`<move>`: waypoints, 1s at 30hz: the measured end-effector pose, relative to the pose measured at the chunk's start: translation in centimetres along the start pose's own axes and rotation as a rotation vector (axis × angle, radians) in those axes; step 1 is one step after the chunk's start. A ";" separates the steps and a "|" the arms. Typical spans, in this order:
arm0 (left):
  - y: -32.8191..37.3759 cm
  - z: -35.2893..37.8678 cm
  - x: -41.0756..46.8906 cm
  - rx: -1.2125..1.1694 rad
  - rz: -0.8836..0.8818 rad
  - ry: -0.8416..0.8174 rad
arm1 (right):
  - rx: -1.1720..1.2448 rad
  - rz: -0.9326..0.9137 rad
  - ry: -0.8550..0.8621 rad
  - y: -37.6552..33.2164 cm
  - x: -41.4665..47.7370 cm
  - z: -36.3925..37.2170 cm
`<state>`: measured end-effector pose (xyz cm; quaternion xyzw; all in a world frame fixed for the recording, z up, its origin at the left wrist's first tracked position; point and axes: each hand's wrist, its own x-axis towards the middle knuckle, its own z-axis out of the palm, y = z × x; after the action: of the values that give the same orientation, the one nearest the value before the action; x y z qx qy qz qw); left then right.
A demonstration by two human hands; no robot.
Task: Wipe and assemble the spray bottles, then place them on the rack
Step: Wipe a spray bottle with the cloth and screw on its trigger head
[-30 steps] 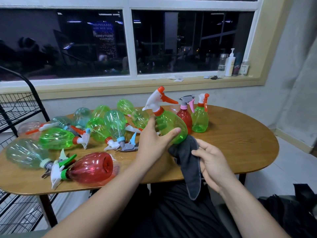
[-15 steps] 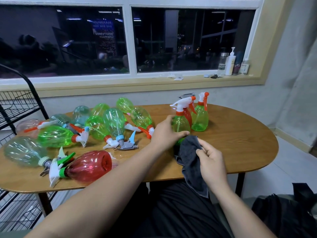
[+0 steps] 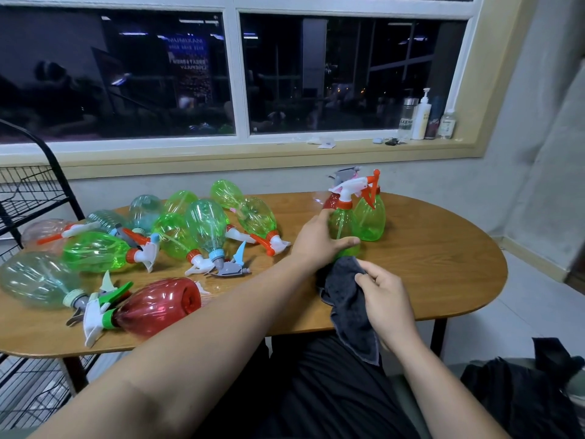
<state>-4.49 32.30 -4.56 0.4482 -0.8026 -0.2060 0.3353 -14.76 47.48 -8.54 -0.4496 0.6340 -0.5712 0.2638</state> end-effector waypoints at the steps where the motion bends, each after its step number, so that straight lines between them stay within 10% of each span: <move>1: -0.2 -0.1 0.0 0.006 -0.005 -0.008 | 0.002 -0.004 -0.007 0.0 0.0 0.0; 16: -4.2 -4.1 -2.7 0.699 0.002 0.101 | -0.092 -0.029 -0.036 0.7 0.1 0.3; 30: -6.1 -3.5 -3.2 0.756 -0.022 -0.049 | -0.095 -0.062 -0.035 1.3 0.3 0.3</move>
<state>2.75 31.76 -7.15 0.5439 -0.8249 0.0905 0.1245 -15.02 47.02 -9.77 -0.4910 0.6414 -0.5403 0.2356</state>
